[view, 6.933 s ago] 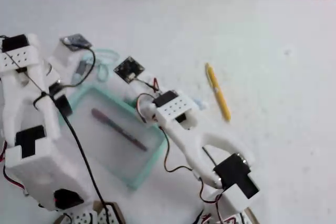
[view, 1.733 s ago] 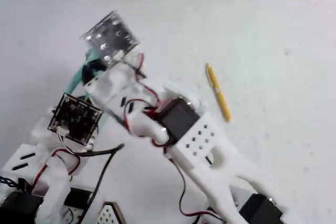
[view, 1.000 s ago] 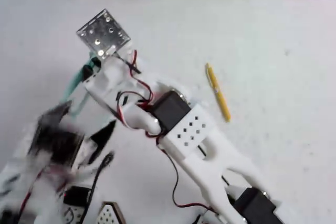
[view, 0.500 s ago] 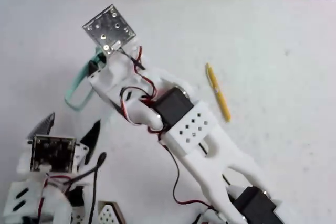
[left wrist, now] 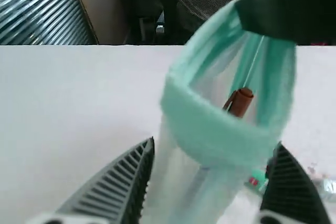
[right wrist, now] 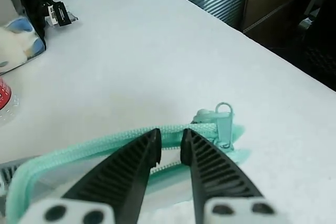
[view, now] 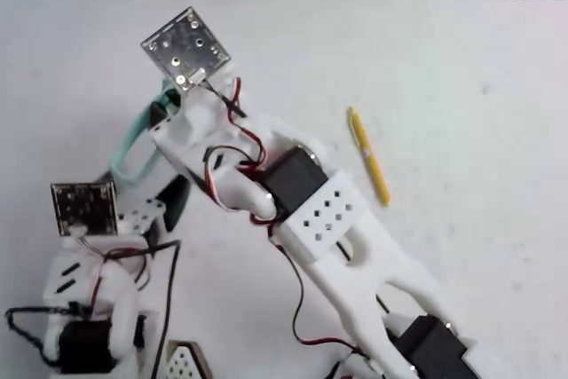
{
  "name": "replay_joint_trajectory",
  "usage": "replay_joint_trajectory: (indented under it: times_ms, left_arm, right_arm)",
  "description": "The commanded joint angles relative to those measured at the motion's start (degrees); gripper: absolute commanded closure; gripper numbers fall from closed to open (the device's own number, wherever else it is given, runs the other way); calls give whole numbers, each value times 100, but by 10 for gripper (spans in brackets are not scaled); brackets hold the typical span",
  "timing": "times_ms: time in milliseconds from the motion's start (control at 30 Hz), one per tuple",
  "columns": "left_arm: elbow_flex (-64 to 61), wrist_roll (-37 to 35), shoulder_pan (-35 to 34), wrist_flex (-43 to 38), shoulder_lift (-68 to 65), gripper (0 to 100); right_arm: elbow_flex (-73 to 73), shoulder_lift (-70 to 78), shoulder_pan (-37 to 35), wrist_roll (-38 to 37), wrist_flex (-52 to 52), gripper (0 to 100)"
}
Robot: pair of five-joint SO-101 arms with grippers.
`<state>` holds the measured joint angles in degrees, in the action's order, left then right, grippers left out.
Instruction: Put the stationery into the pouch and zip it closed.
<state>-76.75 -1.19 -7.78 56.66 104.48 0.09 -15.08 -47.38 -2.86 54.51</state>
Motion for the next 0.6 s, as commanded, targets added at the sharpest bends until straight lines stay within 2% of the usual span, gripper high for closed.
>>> replay_joint_trajectory:
  times_ms: [0,100,367,567]
  left_arm:
    - [-633,-624,101,-1152,-4,669]
    - [-1029,-730,84,-1662,-4,669]
    - [-1037,-730,84,-1512,-4,678]
    - [-1037,-747,75,-1240,-4,812]
  right_arm:
    - [-62,57,31,-44,40,919]
    - [-62,57,22,-44,40,919]
    - [-62,75,22,-44,40,916]
    - [-105,48,22,-44,13,914]
